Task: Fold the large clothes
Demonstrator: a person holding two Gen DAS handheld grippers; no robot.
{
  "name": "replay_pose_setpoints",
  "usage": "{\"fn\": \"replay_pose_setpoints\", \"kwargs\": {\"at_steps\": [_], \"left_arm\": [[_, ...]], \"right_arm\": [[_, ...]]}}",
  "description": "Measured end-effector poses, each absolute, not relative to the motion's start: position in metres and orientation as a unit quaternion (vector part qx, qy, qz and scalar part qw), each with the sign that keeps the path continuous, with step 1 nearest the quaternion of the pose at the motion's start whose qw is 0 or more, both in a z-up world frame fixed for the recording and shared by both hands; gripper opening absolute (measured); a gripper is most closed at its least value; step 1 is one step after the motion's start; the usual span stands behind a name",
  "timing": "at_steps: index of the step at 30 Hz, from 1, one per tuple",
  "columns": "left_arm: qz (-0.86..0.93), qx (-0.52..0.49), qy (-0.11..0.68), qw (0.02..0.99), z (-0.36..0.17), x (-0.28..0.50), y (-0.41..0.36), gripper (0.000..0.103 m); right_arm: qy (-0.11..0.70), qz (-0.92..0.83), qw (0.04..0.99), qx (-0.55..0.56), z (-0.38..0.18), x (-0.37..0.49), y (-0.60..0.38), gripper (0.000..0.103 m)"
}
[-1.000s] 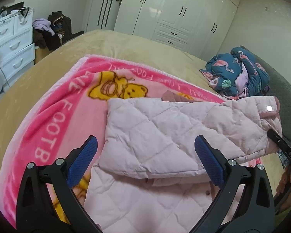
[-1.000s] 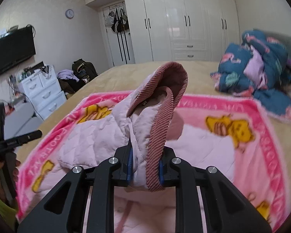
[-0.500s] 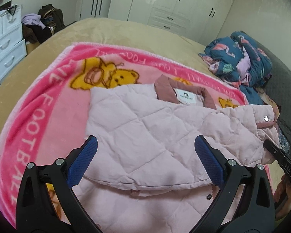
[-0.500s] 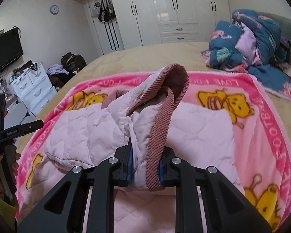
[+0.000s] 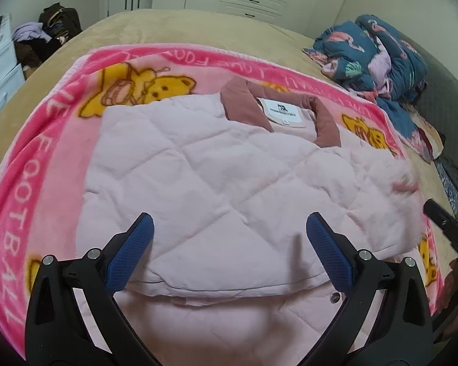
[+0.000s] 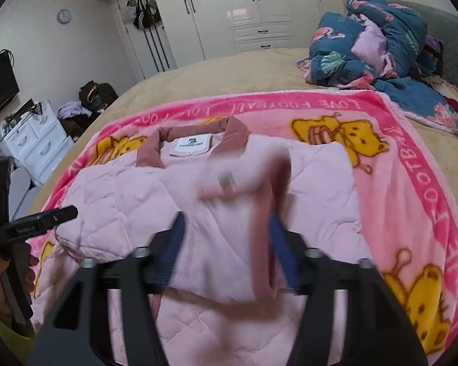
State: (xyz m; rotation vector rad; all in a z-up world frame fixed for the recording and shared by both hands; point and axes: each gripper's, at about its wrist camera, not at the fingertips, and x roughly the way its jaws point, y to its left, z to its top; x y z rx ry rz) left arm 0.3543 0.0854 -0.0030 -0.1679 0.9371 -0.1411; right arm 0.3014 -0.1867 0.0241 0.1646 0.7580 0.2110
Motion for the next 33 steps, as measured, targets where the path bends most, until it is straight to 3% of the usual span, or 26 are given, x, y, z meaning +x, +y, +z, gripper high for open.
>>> {"fn": "replay_pose_setpoints", "kwargs": {"at_steps": [8,17,27,33], "left_arm": [[-0.056,-0.049,0.475,0.877,-0.021,0.360,0.080,0.094],[-0.062,-0.043,0.498,0.864,-0.052,0.364,0.086,0.095],[-0.066,-0.047,0.492,0.867,-0.057,0.365,0.088,0.095],[-0.066,-0.042,0.490,0.868,-0.059,0.366,0.088,0.095]], "right_arm": [[0.340,0.093,0.934,0.055,0.045,0.299,-0.184,0.072],[0.369,0.142,0.919,0.005,0.042,0.322,-0.128,0.083],[0.481,0.131,0.866,-0.050,-0.036,0.377,-0.079,0.085],[0.470,0.121,0.873,-0.050,-0.061,0.378,-0.078,0.090]]}}
